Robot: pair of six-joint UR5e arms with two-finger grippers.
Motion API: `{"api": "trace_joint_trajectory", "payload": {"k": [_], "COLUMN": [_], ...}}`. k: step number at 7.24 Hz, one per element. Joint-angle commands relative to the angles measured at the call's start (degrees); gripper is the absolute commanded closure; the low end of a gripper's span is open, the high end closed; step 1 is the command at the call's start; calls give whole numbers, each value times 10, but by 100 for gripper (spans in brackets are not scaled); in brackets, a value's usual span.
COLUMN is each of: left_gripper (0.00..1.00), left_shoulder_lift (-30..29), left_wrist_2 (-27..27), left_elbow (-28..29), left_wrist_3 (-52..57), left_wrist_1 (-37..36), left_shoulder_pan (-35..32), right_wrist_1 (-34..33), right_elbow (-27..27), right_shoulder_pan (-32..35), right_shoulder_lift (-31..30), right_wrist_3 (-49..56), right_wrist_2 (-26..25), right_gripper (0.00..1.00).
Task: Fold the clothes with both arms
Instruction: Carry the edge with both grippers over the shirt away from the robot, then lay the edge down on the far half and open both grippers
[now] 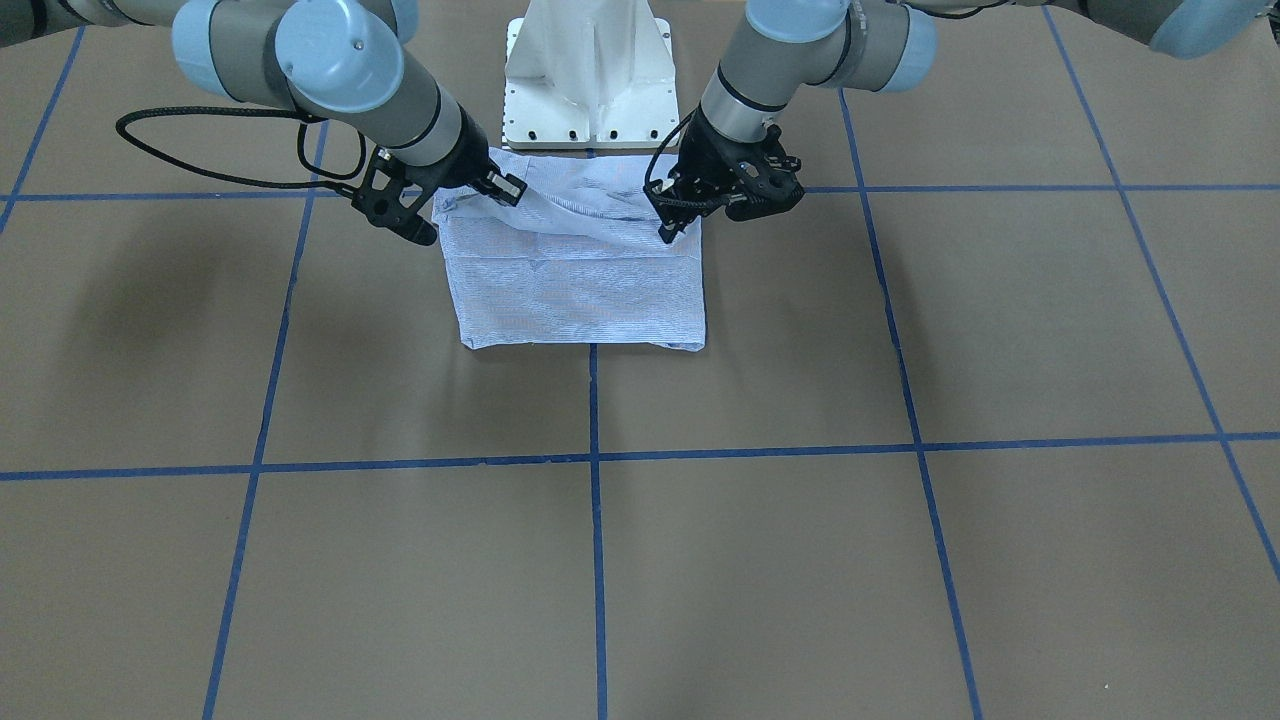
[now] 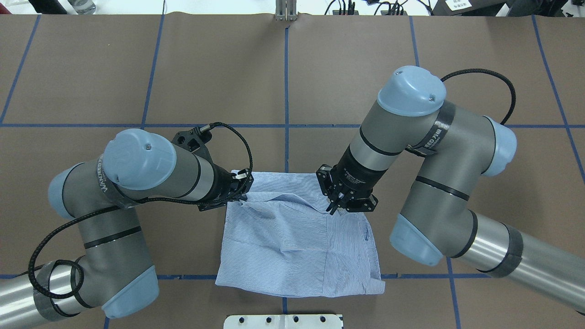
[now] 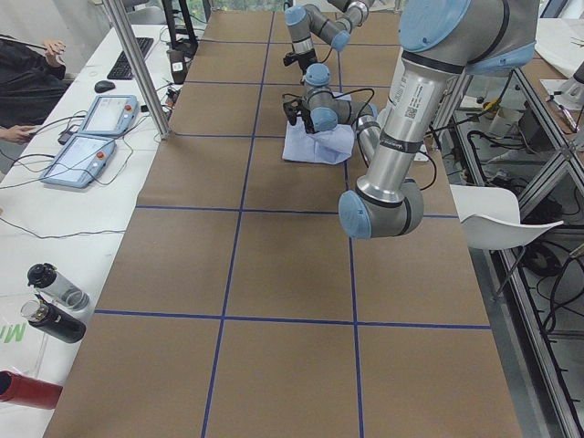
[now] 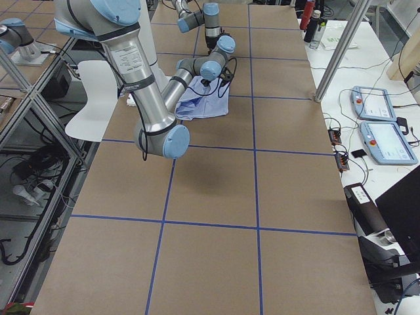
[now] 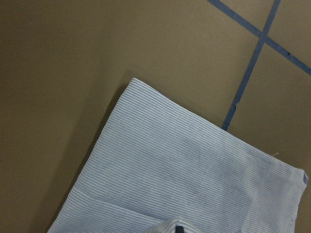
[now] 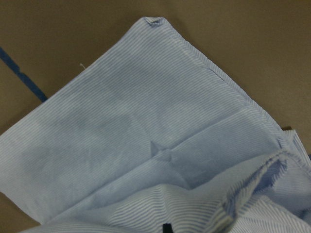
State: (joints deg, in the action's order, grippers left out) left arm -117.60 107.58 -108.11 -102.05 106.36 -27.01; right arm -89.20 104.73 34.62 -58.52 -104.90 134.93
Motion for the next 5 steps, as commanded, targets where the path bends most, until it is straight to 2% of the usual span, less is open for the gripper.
{"api": "trace_joint_trajectory", "payload": {"k": [1, 5], "left_gripper": [100, 100], "left_shoulder_lift": [1, 0], "left_wrist_2": [0, 0], "left_elbow": [5, 21], "left_wrist_3": [0, -2], "left_wrist_1": [5, 6], "left_shoulder_pan": [-1, -1], "right_wrist_1": [68, 88], "right_elbow": [-70, -110], "right_shoulder_pan": [14, 19], "right_shoulder_lift": [16, 20], "right_wrist_3": [0, 30], "right_wrist_2": [-5, -5], "right_gripper": [100, 100]}}
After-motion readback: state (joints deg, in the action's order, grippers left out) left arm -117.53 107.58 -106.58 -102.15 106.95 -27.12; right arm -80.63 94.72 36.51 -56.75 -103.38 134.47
